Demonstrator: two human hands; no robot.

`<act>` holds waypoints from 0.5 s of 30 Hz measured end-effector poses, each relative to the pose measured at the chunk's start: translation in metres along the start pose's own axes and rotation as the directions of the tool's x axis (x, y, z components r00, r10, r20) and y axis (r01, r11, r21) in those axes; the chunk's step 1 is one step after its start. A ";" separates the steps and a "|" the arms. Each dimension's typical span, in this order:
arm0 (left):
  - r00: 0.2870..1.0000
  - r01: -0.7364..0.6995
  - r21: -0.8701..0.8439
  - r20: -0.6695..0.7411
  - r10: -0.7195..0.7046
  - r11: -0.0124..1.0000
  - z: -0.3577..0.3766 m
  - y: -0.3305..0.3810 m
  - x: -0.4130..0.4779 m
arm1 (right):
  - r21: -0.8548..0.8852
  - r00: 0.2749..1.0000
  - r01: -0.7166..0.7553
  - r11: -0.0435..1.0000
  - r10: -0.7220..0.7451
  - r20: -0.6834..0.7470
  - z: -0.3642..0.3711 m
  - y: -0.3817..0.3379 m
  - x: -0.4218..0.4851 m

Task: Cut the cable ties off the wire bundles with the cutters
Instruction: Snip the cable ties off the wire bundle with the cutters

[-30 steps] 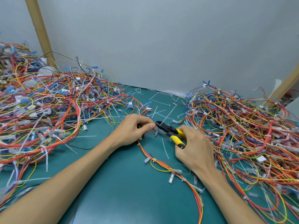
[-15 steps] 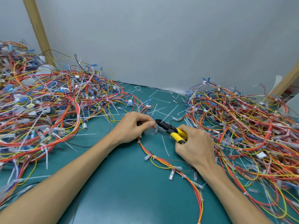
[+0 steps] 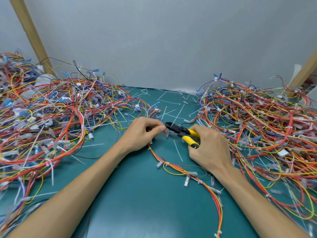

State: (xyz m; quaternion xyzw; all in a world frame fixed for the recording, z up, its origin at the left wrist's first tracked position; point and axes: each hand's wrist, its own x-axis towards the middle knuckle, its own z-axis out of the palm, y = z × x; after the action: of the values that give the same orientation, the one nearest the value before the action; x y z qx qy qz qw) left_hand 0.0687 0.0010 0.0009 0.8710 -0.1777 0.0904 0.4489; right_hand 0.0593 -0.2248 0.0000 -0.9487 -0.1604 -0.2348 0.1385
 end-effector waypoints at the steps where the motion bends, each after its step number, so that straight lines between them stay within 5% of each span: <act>1: 1.000 0.001 0.004 0.003 -0.001 1.000 0.000 0.000 0.000 | 0.001 1.000 0.004 1.000 -0.004 0.002 0.000 0.001 0.000; 15: 1.000 0.012 -0.049 -0.006 -0.013 0.999 0.002 -0.001 -0.001 | 0.073 0.998 -0.007 0.997 0.002 0.063 -0.004 -0.002 -0.001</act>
State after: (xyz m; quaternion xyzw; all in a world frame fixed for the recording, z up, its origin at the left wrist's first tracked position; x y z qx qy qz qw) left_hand 0.0683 0.0004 -0.0008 0.8606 -0.1729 0.0859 0.4712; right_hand 0.0565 -0.2246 0.0034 -0.9502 -0.1709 -0.1984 0.1687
